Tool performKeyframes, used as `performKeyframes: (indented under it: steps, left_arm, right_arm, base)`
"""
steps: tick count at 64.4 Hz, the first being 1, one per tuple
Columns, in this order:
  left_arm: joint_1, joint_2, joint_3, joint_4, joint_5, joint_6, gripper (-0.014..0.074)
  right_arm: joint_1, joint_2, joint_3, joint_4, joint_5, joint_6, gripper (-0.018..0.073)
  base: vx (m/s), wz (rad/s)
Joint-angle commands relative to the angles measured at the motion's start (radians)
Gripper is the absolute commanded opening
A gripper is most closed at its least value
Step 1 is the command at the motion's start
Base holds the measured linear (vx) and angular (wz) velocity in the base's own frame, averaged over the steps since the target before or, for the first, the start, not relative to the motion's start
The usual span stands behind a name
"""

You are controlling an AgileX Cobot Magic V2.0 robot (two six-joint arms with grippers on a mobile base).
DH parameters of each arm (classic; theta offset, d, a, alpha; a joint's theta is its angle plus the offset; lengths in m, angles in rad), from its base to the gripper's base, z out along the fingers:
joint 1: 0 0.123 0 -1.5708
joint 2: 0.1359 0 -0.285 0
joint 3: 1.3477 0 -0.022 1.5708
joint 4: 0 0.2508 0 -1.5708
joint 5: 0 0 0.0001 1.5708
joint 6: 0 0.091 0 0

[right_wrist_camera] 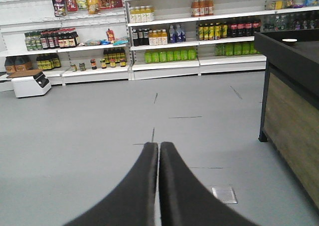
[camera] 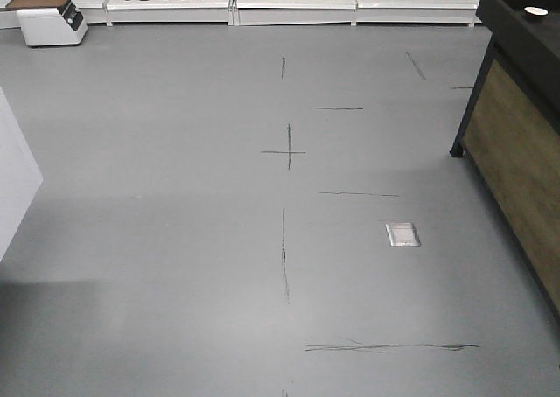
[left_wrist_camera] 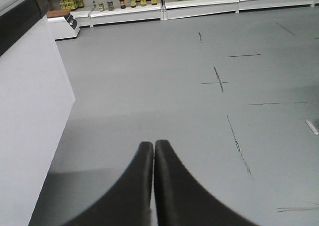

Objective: Pick three apples into basket with both arms
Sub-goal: 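Drive the base forward across the floor toward the fruit tables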

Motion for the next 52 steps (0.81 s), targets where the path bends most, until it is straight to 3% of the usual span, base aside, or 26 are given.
performKeyframes:
  steps: [1,52]
  left_arm:
    - [-0.001,-0.022,0.027,0.001,-0.068,-0.007,-0.0007]
    - [-0.001,-0.022,0.027,0.001,-0.068,-0.007,-0.0007]
  right_arm:
    - [-0.001,-0.008,0.01,-0.002,-0.075,-0.002,-0.0003]
    - [-0.001,-0.008,0.01,-0.002,-0.075,-0.002,-0.0003]
  base:
    - [0.0,0.0]
    - [0.02,0.02]
